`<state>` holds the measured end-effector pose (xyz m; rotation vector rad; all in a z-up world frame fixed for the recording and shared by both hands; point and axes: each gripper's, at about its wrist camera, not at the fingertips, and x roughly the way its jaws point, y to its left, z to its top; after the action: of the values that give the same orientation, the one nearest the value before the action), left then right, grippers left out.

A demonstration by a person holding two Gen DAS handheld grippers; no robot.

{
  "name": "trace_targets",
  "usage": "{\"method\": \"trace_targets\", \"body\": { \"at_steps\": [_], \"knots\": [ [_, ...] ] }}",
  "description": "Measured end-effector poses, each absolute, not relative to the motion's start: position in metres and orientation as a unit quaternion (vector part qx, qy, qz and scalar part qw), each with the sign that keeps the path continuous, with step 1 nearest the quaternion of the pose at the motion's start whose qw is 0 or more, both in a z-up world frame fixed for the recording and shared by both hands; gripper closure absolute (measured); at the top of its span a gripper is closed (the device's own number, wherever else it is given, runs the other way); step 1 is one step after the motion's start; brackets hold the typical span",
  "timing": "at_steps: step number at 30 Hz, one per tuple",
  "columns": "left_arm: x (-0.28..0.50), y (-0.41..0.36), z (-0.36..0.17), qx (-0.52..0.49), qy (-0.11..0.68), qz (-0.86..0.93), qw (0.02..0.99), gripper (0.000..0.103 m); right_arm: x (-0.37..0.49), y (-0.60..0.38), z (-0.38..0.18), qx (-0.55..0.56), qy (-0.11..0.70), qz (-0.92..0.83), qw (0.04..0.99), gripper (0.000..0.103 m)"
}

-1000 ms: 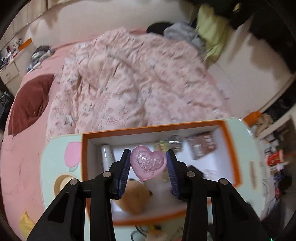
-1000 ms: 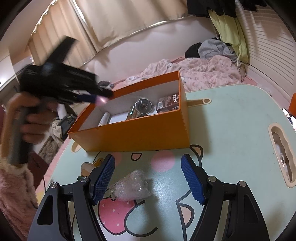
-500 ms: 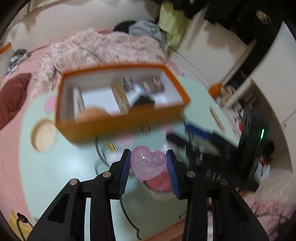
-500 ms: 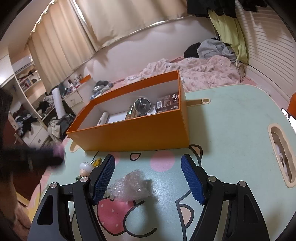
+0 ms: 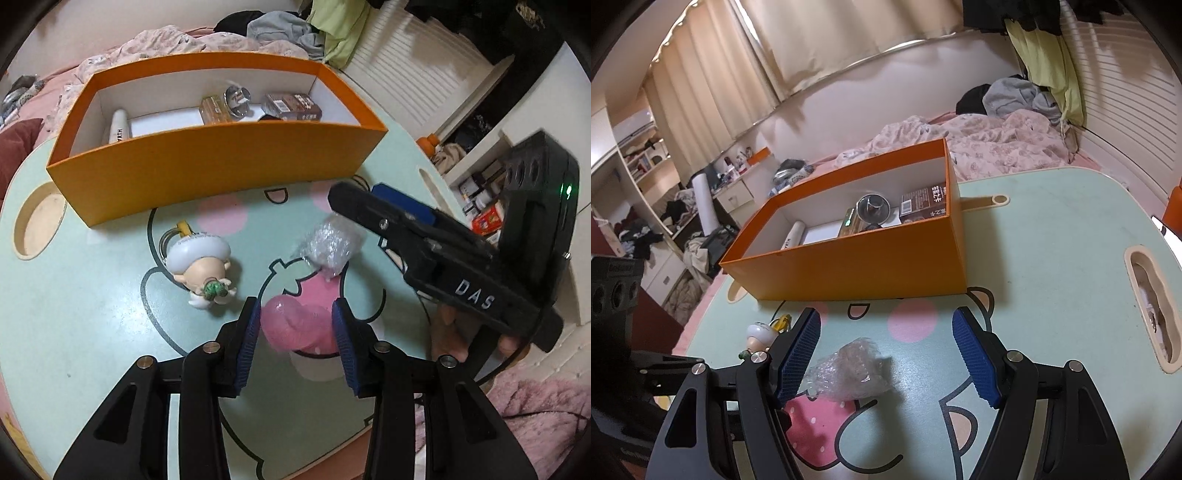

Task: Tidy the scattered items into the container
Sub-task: 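Lift the pink heart out and release it on the table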

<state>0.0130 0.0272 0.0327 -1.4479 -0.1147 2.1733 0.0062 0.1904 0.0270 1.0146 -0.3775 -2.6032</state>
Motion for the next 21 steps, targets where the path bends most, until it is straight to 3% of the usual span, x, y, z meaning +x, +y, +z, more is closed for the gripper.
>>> {"method": "trace_targets", "body": {
  "at_steps": [7, 9, 17, 21],
  "knots": [
    [0.012, 0.003, 0.062, -0.467, -0.080, 0.843, 0.254, 0.048, 0.006, 0.191, 0.026, 0.356, -0.133, -0.911, 0.160, 0.029],
    [0.009, -0.014, 0.069, -0.442, -0.108, 0.863, 0.218, 0.041, 0.006, 0.191, 0.026, 0.356, -0.133, -0.911, 0.160, 0.029],
    [0.012, -0.060, 0.066, -0.360, -0.100, 0.927, 0.032, 0.040, 0.007, 0.191, 0.028, 0.353, -0.130, -0.913, 0.157, 0.029],
    [0.013, -0.073, 0.046, -0.350, -0.118, 0.929, 0.028, 0.040, 0.003, 0.190, 0.034, 0.364, -0.133, -0.908, 0.161, 0.041]
  ]
}}
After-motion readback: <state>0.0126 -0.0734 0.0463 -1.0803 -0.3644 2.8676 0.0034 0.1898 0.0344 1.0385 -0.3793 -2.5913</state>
